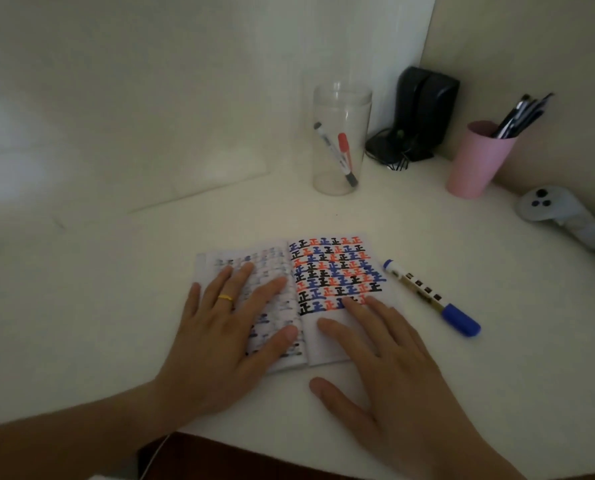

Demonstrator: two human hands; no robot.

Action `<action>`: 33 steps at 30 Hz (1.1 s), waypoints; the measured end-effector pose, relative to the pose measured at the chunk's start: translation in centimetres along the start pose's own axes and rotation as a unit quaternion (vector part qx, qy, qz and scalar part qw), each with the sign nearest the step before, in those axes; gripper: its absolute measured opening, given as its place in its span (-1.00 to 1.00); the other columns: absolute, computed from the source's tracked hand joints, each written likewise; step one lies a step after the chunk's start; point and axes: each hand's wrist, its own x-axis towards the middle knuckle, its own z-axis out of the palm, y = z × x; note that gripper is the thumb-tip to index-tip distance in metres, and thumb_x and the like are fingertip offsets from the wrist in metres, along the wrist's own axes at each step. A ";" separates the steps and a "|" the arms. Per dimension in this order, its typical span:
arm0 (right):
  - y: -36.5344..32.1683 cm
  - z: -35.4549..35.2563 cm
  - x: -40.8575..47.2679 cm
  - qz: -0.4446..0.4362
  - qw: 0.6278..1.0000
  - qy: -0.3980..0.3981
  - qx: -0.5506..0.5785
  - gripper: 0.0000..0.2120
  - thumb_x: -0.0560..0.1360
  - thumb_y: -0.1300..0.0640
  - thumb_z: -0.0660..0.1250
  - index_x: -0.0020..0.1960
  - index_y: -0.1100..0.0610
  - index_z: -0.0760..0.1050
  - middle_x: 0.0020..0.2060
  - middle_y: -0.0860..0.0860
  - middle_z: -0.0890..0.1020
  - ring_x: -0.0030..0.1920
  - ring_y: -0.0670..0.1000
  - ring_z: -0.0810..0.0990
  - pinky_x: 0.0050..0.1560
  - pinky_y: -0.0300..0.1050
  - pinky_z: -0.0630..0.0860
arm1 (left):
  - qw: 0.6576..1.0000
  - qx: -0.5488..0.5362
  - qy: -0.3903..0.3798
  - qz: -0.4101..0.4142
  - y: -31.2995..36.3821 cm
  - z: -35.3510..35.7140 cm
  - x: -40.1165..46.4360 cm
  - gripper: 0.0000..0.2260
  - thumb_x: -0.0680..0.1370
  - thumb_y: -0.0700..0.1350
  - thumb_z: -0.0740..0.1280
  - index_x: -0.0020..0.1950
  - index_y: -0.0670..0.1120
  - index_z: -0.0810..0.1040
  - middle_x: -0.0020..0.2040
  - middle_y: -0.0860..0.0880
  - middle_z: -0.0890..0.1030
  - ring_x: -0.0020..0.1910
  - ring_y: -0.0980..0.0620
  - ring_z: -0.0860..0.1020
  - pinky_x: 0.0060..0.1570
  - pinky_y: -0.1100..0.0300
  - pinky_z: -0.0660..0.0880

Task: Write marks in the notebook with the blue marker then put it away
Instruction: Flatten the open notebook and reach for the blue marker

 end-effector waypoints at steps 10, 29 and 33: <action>-0.6 -0.9 -1.6 0.076 0.992 0.100 -0.033 -0.62 0.56 -0.21 0.17 0.17 0.01 0.55 0.11 0.01 0.59 0.14 0.04 0.49 0.13 -0.01 0.52 | 0.982 0.166 0.073 0.046 1.7 -1.2 -1.1 -0.46 0.54 0.36 0.02 0.36 0.10 0.45 0.45 -0.12 0.44 0.45 -0.14 0.33 0.46 -0.24 0.11; 0.7 -2.0 -2.1 0.138 0.967 0.199 -0.074 -0.52 0.59 -0.19 0.21 0.44 -0.01 0.42 0.41 0.08 0.48 0.35 0.15 0.43 0.25 0.07 0.46 | 0.983 0.093 0.015 0.154 2.8 -0.7 -3.6 -0.61 0.58 0.29 -0.03 0.36 0.30 0.33 0.42 -0.04 0.38 0.36 -0.10 0.35 0.22 -0.13 0.41; 2.8 -2.7 -0.2 0.178 0.961 0.178 -0.114 -0.57 0.63 -0.10 0.20 0.45 0.01 0.39 0.36 0.07 0.52 0.31 0.15 0.45 0.25 0.04 0.44 | 0.971 0.078 0.026 0.224 1.8 -2.5 0.0 -0.70 0.58 0.26 0.02 0.20 0.30 0.46 0.21 0.07 0.46 0.18 0.02 0.41 0.07 0.03 0.51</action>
